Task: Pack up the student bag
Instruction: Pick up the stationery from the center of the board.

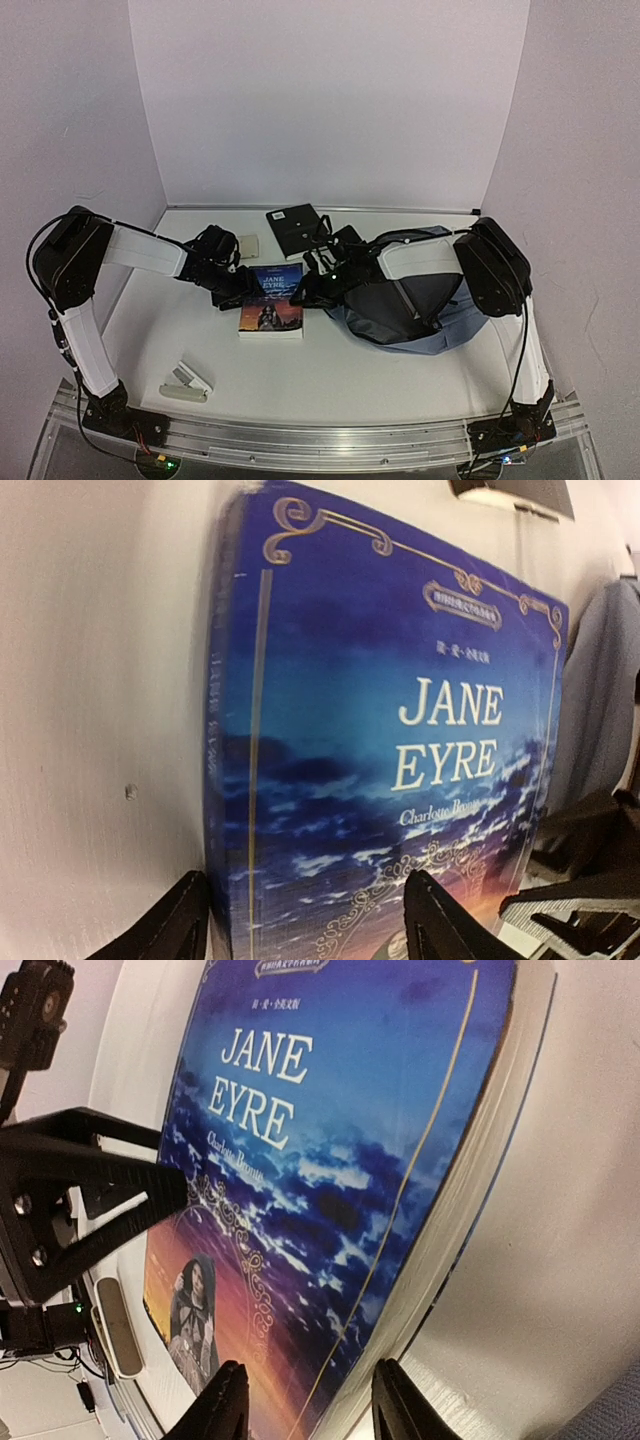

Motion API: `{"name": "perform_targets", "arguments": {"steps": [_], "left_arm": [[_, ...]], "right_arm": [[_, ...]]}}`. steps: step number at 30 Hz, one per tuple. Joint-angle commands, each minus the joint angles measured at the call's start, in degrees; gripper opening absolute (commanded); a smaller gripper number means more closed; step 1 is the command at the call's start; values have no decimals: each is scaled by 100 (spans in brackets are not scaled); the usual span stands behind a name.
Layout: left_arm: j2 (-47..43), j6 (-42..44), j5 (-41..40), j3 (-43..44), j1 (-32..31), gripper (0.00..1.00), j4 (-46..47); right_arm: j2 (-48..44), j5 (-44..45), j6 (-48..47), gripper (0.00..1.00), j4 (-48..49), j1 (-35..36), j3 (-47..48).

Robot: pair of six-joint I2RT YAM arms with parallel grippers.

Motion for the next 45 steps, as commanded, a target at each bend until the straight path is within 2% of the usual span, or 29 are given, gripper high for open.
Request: {"name": "perform_targets", "arguments": {"steps": [1,9,13,18,21,25,28,30,39,45], "left_arm": [[166,-283,454,-238,-77,64,714],[88,-377,511,-390,-82,61,899],[16,-407,552,-477,-82,61,1103],[-18,-486,592,-525,-80,60,1252],[-18,-499,612,-534,-78,60,1302],[-33,-491,590,-540,-80,60,1282],[-105,-499,545,-590,-82,60,1282],[-257,-492,522,-635,-82,64,1239],[-2013,305,278,-269,-38,99,-160],[-2933,582,437,369,121,100,-1299]], "right_arm": [[-630,-584,102,38,583,82,-59],[-619,-824,954,28,1811,76,-397],[-287,-658,1315,36,1893,68,-322],[95,-371,1936,57,1964,61,-472],[224,-312,2238,56,2100,38,-553],[218,-379,2391,35,2244,30,-538],[51,-348,2221,13,2239,-8,-536],[-125,-370,2079,0,2216,-38,-561],[-1120,-1177,874,0,1872,-69,-513],[-1906,-1891,-38,0,1352,-68,-515]]}}
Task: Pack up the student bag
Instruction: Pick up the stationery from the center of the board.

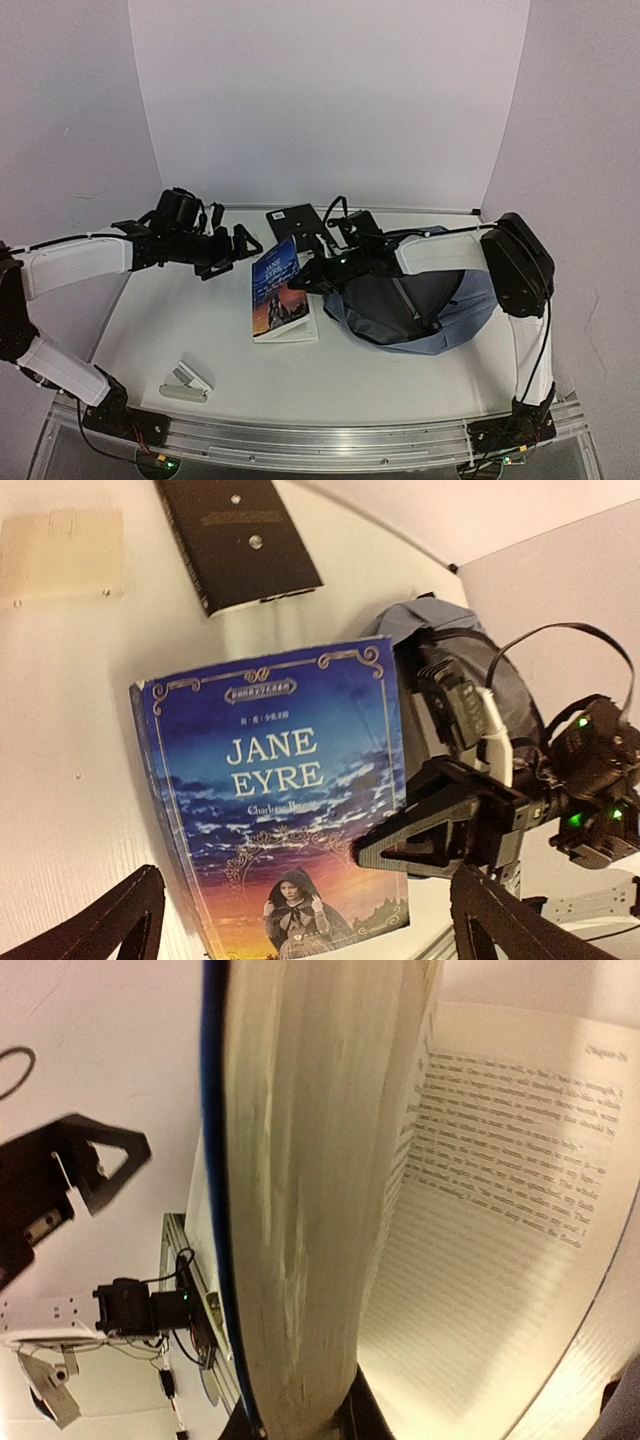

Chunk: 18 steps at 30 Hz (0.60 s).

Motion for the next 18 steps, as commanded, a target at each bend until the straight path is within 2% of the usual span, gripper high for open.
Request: {"name": "perform_targets", "arguments": {"steps": [1,5,11,15,18], "left_arm": [[-625,335,144,662,146,100,-1105],[-876,287,419,832,220,100,-1579],[-940,349,1218,665,262,100,-1760],[-869,305,1986,391,262,100,-1752],[-976,185,2357,80,256,100,-1607]], "right_arm": [[-1197,-1124,-942,0,308,30,112],[-1619,-1651,-999,0,284,29,-18],[-2137,-2195,-1098,0,138,30,-289],[-2333,-2160,-2070,0,-1107,51,-195],[-2507,-2127,-2310,0,-1416,60,-309]]}}
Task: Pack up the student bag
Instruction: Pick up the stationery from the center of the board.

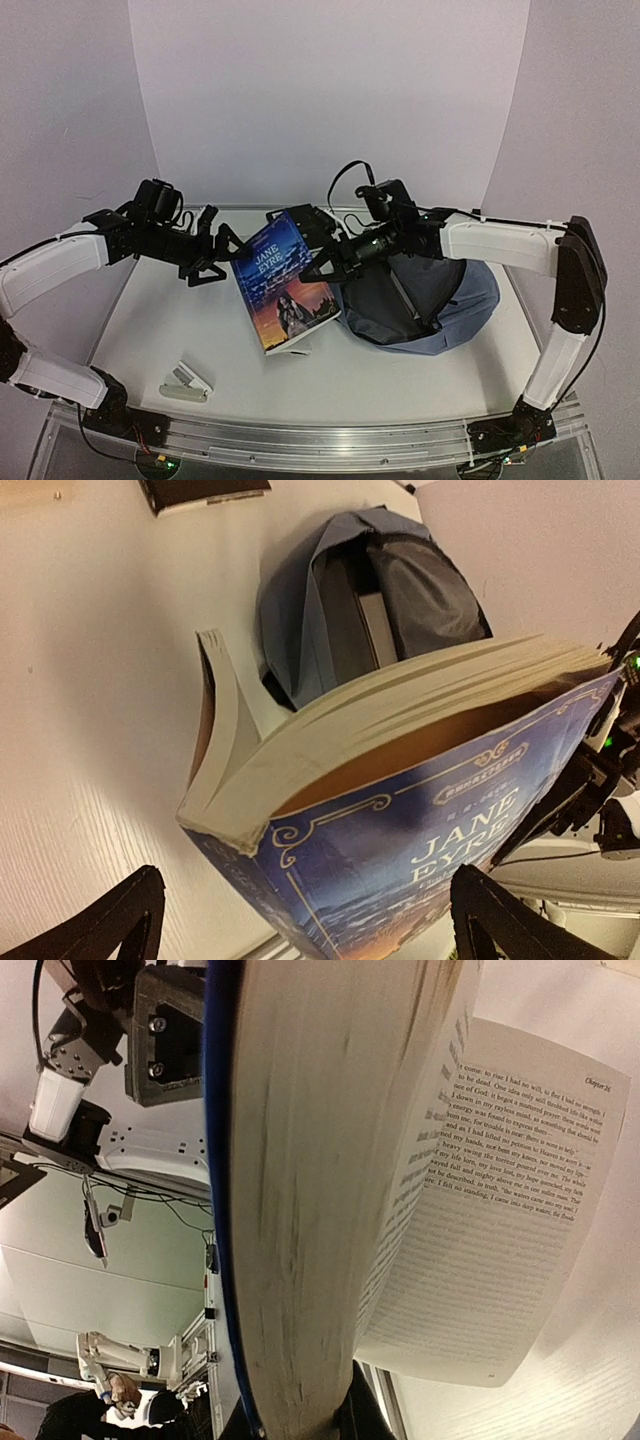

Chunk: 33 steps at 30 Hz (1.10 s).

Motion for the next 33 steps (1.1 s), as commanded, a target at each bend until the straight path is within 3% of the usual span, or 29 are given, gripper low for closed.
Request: {"name": "perform_targets", "arguments": {"steps": [1,9,18,26,31,33], "left_arm": [[-160,-116,1015,-431,8,100,196],[5,-324,1798,-806,-106,100,1192],[299,-258,1459,-971,-115,100,1126],[323,-826,1901,-1471,-181,99,2524],[64,-1037,2143,-1617,-234,93,3077],[-110,-1195,2294,-1689,-234,87,3443]], "right_arm": [[-673,-439,-849,0,-196,32,45],[-683,-583,-941,0,-348,215,70],[-720,-800,-642,0,-367,336,389],[-680,-939,-522,0,-362,412,522],[-657,-993,-517,0,-349,429,514],[-625,-965,-542,0,-356,433,458]]}}
